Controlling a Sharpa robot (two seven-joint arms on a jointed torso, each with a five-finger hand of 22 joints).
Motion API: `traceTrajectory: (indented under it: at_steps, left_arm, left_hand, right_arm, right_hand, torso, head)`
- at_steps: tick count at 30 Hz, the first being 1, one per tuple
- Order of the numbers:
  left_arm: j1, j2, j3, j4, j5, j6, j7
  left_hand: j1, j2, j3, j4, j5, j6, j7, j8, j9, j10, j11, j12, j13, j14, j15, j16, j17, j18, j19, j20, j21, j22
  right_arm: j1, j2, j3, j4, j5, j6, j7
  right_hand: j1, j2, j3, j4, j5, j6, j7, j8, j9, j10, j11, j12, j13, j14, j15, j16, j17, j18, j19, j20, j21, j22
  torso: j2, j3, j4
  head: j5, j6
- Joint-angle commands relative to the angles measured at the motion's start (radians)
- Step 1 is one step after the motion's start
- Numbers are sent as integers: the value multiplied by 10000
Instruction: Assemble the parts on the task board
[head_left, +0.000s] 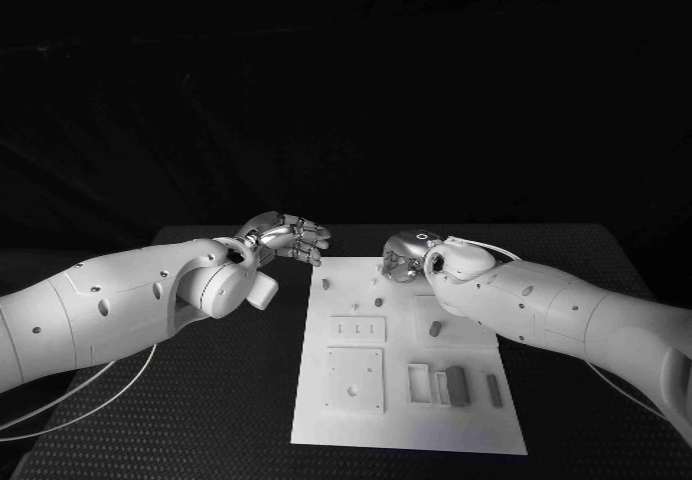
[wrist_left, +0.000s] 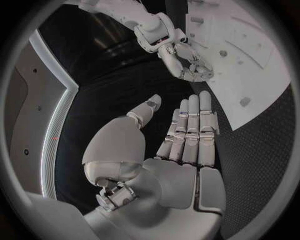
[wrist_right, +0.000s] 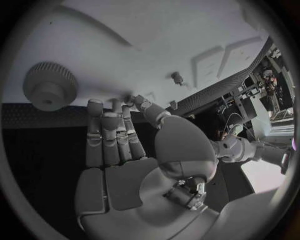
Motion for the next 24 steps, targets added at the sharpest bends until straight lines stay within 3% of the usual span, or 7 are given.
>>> traceTrajectory:
  at_steps: [1, 5, 7, 13, 24]
  left_arm:
    - [26, 13, 11, 36, -37, 112, 53]
    - [31, 15, 11, 36, -38, 127, 51]
    - [37, 10, 11, 41, -38, 122, 48]
    - [47, 11, 11, 37, -38, 134, 45]
    - [47, 40, 9, -67, -42, 139, 54]
  left_hand:
    - [15, -71, -18, 52, -19, -71, 323, -53, -4, 17, 72, -44, 11, 11, 29, -43, 17, 97, -71, -18, -57, 16]
    - [16, -72, -18, 52, -19, -71, 323, -53, -4, 17, 72, -46, 13, 12, 29, -46, 20, 97, -71, -18, -58, 17]
    - [17, -73, -18, 51, -19, -71, 324, -54, -4, 18, 72, -47, 13, 12, 29, -48, 22, 97, -71, -18, -58, 18]
    - [19, -74, -18, 50, -19, -72, 324, -54, -4, 18, 72, -50, 15, 13, 29, -53, 26, 97, -71, -18, -59, 19]
    - [20, -75, -19, 51, -19, -75, 325, -56, -4, 21, 73, -60, 22, 17, 29, -67, 41, 97, -71, -17, -63, 25]
  right_arm:
    - [-58, 31, -29, 25, -2, 488, 137]
    - [-58, 28, -29, 5, -4, 499, 97]
    - [-58, 10, -29, 7, -33, 493, 83]
    - [-56, -89, -29, 45, -61, 150, 22]
    - [113, -448, -25, 595, -219, -88, -175]
  right_hand:
    - [-12, 145, 37, -51, 37, 104, -14, 47, -4, 39, 0, 49, 24, -77, -4, 52, 1, 678, -52, -3, 55, 222]
    - [-49, 270, 41, -78, 36, 195, -51, 98, 9, 85, -22, 92, 110, -85, -25, 72, -5, 678, -63, 0, 84, 222]
    - [-89, 486, 65, -71, 38, 225, -68, 117, 12, 90, -33, 107, 171, -90, -38, 88, -11, 678, -75, 4, 102, 220]
    - [-30, 721, 250, -113, 52, 322, -110, 174, 34, 155, -71, 160, 294, -48, -73, 139, -18, 678, -44, -15, 164, 221]
    - [-55, 734, 321, -135, 46, 392, -139, 218, 57, 214, -104, 198, 373, 10, -105, 167, -29, 678, 16, -37, 226, 222]
  torso:
    - [6, 3, -3]
    - [4, 0, -2]
    - [2, -3, 0]
    - [-3, -6, -11]
    - [0, -10, -22]
  head:
    - [-1, -2]
    - [-5, -15]
    - [-10, -22]
    - [-2, -20]
    - [-5, 11]
